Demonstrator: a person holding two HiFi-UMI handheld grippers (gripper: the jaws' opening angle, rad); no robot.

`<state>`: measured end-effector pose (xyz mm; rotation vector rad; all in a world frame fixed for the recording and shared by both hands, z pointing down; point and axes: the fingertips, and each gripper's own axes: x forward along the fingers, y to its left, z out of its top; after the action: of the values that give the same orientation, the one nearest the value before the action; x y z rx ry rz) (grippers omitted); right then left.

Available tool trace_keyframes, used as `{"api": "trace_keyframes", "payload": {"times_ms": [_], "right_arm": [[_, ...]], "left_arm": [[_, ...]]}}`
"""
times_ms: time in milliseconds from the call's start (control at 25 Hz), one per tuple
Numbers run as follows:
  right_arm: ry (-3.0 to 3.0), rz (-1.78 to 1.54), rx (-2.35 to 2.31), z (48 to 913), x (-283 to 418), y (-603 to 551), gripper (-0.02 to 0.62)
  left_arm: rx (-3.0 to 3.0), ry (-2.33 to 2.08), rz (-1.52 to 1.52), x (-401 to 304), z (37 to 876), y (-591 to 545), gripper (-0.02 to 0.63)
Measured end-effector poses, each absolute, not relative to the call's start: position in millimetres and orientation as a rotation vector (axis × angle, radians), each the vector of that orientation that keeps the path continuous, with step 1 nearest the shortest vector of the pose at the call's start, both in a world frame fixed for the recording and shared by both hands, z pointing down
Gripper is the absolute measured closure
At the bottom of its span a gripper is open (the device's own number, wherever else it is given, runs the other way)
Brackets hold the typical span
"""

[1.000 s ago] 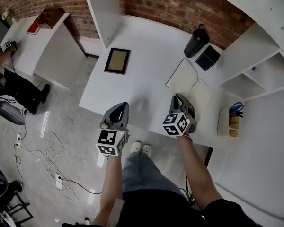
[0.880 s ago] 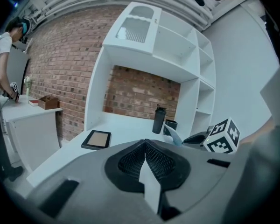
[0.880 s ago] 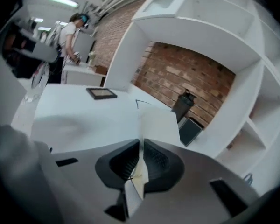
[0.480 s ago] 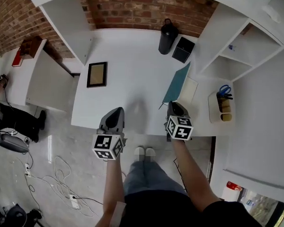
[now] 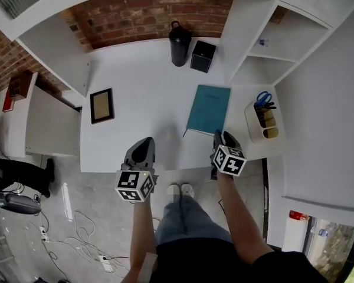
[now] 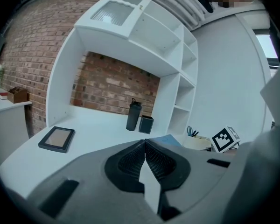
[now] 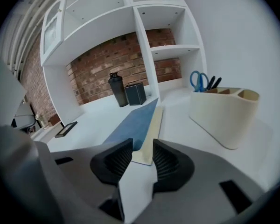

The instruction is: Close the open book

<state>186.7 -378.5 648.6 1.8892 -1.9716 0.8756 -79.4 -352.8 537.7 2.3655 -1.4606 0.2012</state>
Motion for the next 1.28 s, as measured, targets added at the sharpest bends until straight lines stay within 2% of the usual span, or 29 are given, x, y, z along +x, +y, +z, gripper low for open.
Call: {"api": "trace_keyframes", "payload": {"times_ms": [320,600,880,1280], "right_arm": [[-1.817,0.684,1.71,674.7,201.2,-380.6,0.465],[-1.86,0.669,1.726,661.6,199.6,-382.2,0.465],[-2.087,0.492,1.819,578.6,192.4,-400.2,0.472],[-2.326,0.217,1.92,449.4,191.6,-405.9,0.56]], "left_arm": [[2.399,-1.408,0.223,-61.0,539.6,-358.5,0.597],[2.4,-1.418,0.221,-64.6,537.2,-358.2,0.597],[2.468,-1.456,0.148,-64.7,501.3,-372.5,0.597],[2.63,-1.512,0.078,-56.3,419.1,-388.9,0.597]]}}
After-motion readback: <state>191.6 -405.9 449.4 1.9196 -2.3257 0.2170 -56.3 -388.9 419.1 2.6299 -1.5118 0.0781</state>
